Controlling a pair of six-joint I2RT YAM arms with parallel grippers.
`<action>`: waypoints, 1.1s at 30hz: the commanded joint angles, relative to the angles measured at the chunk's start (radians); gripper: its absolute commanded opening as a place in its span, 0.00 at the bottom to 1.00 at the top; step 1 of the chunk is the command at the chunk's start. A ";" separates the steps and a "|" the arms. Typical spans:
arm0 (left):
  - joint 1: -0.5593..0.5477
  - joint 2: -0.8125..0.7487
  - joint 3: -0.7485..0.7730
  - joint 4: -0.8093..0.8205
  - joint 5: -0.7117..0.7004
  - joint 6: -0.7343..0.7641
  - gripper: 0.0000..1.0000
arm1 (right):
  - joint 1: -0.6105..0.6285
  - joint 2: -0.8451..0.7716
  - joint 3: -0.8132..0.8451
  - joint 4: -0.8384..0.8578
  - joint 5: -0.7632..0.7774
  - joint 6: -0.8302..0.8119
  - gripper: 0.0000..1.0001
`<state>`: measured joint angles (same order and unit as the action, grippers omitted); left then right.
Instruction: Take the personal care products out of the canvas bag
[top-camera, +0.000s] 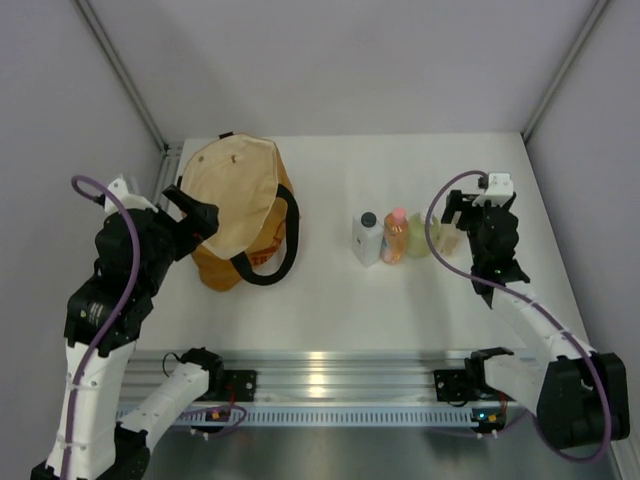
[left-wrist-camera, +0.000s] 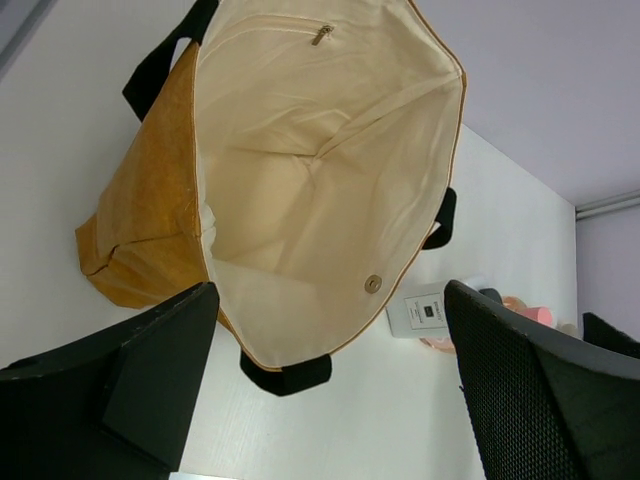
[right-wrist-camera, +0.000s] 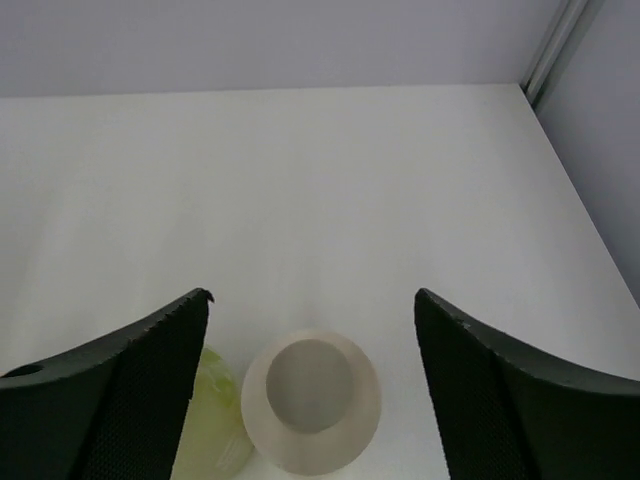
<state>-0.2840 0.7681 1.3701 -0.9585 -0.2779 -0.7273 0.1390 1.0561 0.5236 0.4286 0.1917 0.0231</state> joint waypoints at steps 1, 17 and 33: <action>0.000 0.039 0.076 0.001 -0.006 0.083 0.98 | -0.012 -0.073 0.078 0.024 -0.006 -0.015 0.85; 0.000 0.138 0.153 -0.085 -0.188 0.270 0.98 | -0.010 -0.275 0.637 -1.022 0.061 0.060 1.00; -0.043 -0.079 -0.045 -0.080 -0.382 0.480 0.98 | 0.043 -0.495 0.736 -1.510 0.183 0.031 0.99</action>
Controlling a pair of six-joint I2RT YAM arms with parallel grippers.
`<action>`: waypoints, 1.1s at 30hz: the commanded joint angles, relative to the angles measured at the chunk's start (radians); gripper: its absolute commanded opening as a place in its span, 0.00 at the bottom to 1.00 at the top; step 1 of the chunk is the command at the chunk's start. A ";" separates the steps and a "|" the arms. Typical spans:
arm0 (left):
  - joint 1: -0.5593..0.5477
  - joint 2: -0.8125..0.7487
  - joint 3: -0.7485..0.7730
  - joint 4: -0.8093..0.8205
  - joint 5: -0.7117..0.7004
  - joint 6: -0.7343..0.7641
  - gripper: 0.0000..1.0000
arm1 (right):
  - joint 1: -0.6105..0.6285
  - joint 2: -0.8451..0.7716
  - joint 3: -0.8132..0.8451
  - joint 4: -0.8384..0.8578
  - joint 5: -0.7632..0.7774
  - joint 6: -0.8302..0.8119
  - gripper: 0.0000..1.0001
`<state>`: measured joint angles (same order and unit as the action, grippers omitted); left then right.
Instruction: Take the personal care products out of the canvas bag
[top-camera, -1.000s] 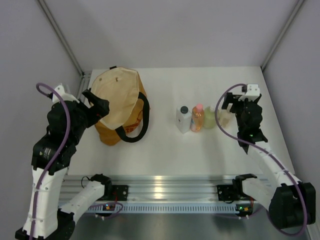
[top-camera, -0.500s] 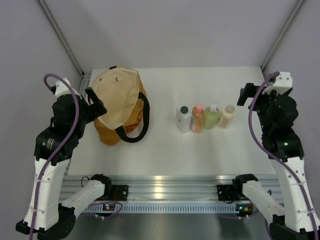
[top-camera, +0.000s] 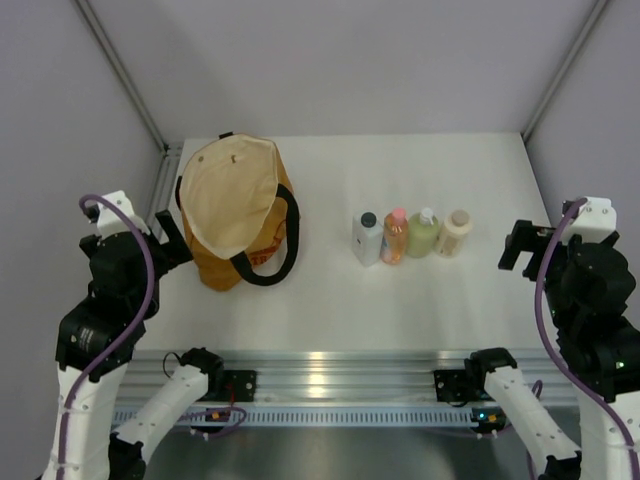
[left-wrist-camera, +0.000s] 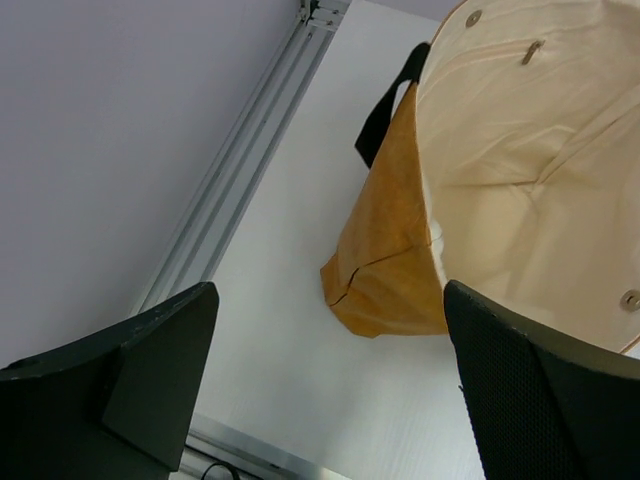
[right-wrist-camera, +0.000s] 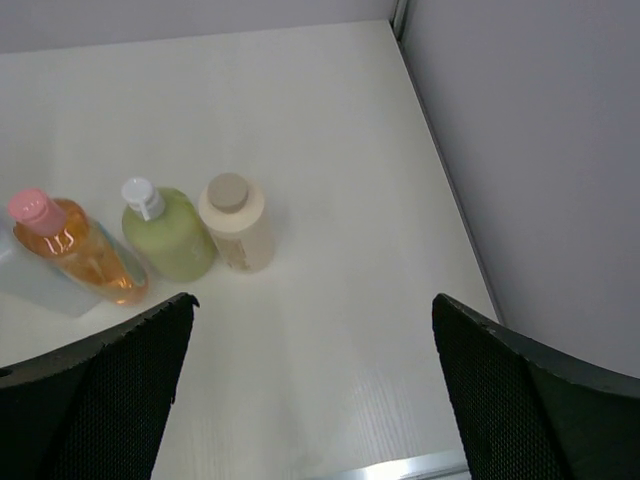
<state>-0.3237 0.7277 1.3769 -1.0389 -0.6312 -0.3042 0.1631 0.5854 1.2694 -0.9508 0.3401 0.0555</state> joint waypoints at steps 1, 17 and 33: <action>-0.003 -0.077 -0.068 0.002 -0.022 0.059 0.98 | 0.019 -0.050 -0.019 -0.135 0.037 -0.003 0.99; -0.005 -0.287 -0.210 0.010 0.097 0.113 0.98 | 0.019 -0.108 -0.035 -0.163 0.033 -0.016 0.99; -0.005 -0.275 -0.211 0.010 0.113 0.093 0.98 | 0.019 -0.110 -0.007 -0.167 0.037 -0.020 0.99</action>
<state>-0.3241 0.4366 1.1656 -1.0489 -0.5224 -0.2108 0.1680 0.4736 1.2198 -1.0912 0.3573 0.0448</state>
